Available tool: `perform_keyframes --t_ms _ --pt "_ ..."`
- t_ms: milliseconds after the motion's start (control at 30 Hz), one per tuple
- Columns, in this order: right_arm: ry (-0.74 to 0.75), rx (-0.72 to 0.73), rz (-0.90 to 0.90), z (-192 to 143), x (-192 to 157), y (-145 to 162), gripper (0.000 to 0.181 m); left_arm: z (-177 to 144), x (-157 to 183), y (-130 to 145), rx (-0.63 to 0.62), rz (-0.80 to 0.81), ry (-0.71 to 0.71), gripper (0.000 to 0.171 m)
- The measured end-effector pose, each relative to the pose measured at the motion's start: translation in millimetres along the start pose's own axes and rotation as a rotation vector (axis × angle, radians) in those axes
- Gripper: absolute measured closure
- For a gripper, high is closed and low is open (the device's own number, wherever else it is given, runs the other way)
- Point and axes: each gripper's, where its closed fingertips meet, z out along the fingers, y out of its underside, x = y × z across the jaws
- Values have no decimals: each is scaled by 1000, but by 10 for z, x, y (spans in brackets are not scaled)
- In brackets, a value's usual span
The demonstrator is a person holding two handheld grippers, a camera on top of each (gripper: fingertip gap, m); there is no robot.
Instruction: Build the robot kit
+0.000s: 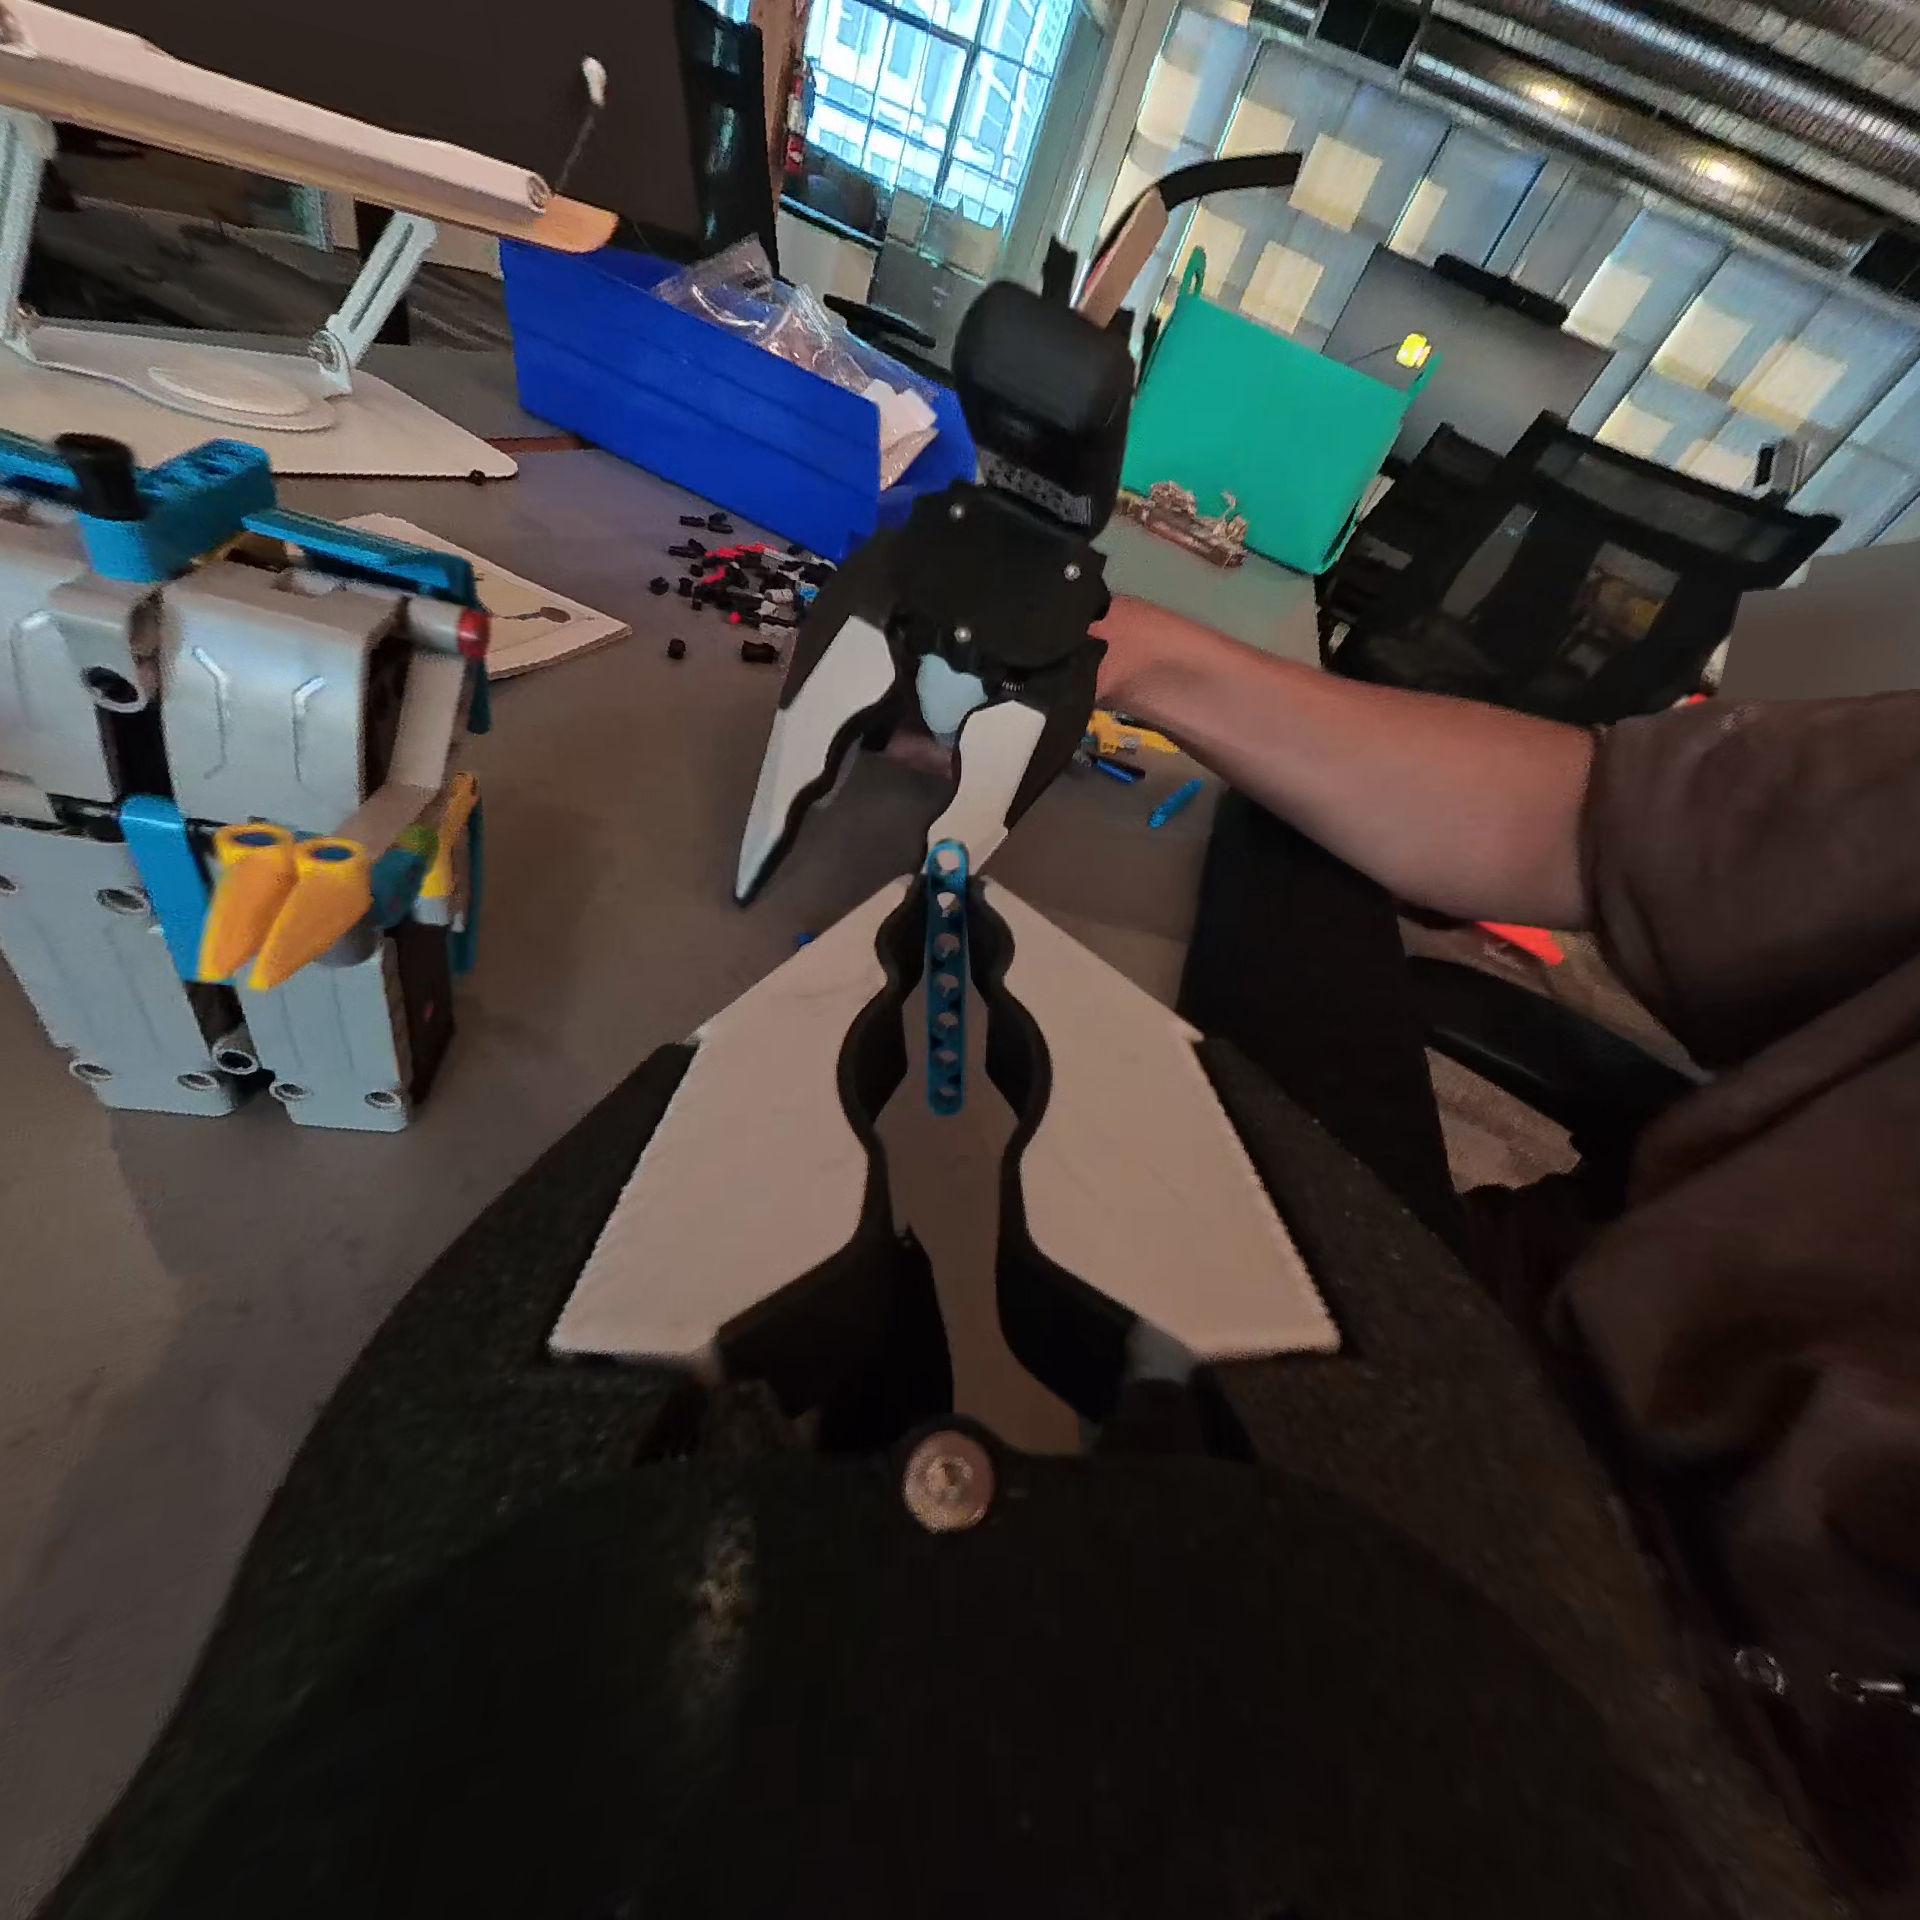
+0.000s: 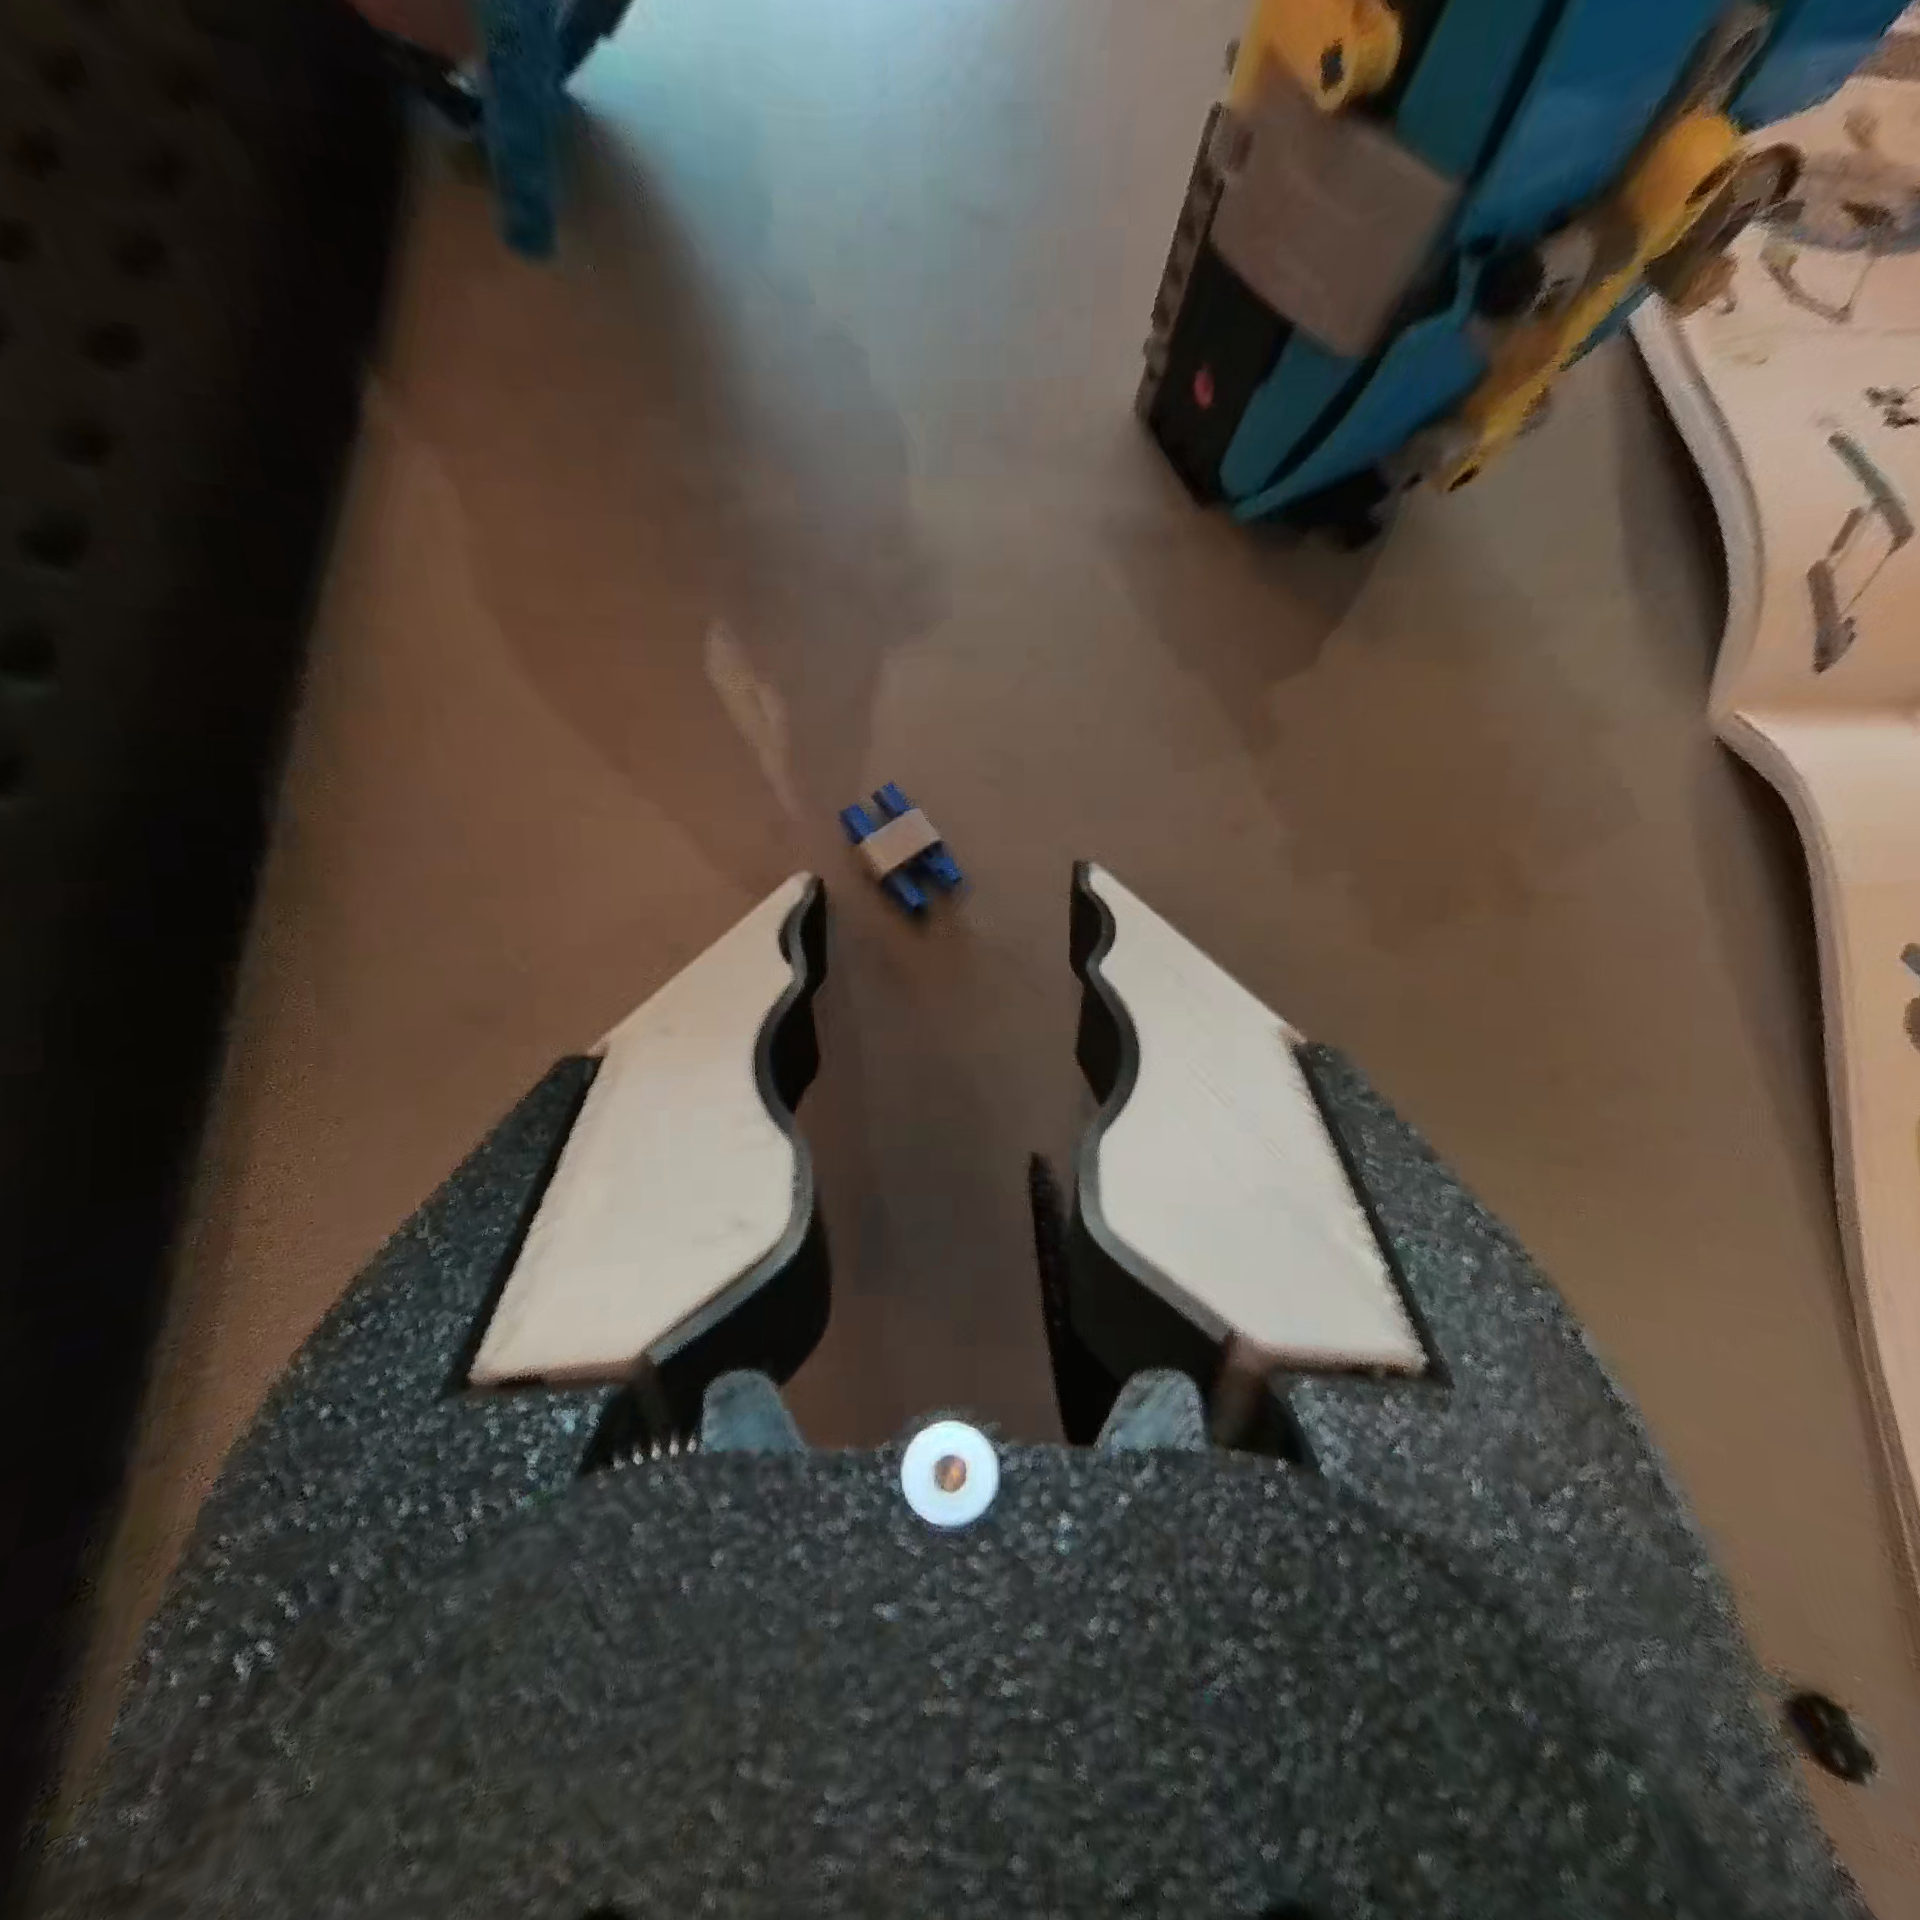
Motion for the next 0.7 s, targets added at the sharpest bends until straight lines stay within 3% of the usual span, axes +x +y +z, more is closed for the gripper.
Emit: perform_keyframes --t_ms 267,433,567,700 --pt "-129 12 13 71 -160 -34 165 -65 -87 -82 60 -118 24 165" --pt "8 6 -70 73 -154 -99 166 -26 -172 24 -2 -118 -35 165" --pt "267 172 -294 -51 -204 -661 166 5 -313 106 -47 -146 -113 165" --pt "389 316 -401 -167 -368 -1120 166 -6 -327 84 -27 -185 -95 165"
